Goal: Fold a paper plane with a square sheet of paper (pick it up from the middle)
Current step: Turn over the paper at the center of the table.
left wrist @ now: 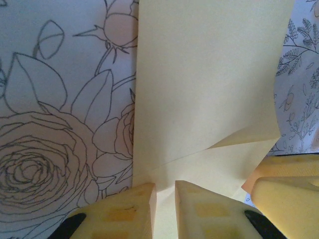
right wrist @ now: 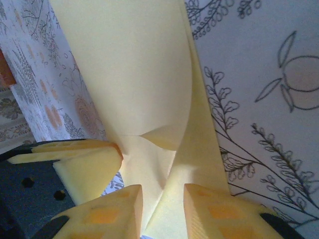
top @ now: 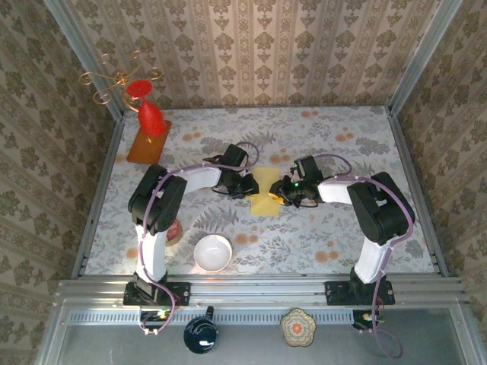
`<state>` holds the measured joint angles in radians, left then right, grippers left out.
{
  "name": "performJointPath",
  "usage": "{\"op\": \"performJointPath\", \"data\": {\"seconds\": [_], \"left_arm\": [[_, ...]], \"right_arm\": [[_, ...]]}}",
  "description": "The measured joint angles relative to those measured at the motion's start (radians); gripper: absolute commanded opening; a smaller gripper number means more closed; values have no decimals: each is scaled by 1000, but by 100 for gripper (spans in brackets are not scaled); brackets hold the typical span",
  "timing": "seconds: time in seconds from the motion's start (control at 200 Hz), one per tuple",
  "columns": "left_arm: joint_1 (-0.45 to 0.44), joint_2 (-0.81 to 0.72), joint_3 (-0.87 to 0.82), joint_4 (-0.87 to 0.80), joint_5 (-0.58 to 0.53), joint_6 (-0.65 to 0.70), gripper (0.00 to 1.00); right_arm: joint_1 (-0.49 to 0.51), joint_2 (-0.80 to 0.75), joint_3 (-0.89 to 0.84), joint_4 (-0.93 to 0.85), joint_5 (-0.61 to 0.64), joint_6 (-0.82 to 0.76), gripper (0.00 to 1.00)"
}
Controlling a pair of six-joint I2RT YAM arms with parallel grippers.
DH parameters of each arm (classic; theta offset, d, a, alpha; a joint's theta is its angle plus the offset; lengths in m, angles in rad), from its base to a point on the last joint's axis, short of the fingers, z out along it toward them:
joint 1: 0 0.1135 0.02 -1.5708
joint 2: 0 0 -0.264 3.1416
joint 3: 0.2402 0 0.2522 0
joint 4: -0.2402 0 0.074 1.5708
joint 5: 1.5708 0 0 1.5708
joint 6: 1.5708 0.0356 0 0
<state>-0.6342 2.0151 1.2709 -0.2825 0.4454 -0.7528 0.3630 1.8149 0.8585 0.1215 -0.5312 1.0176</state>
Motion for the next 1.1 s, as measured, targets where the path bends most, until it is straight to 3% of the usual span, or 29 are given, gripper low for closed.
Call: {"op": "performJointPath", "data": {"seconds": [0.665,0.885,1.1], "left_arm": [[1,0,-8,19,11,-15,20],[1,-8,-19,29,11,-15,21],[24,-81,-78,36,5,-25,31]], "right_arm": [[29,59,26,64,-8,16,19],[29,66,26,79,-8,31,9],[29,61,26,83,4,21,4]]}}
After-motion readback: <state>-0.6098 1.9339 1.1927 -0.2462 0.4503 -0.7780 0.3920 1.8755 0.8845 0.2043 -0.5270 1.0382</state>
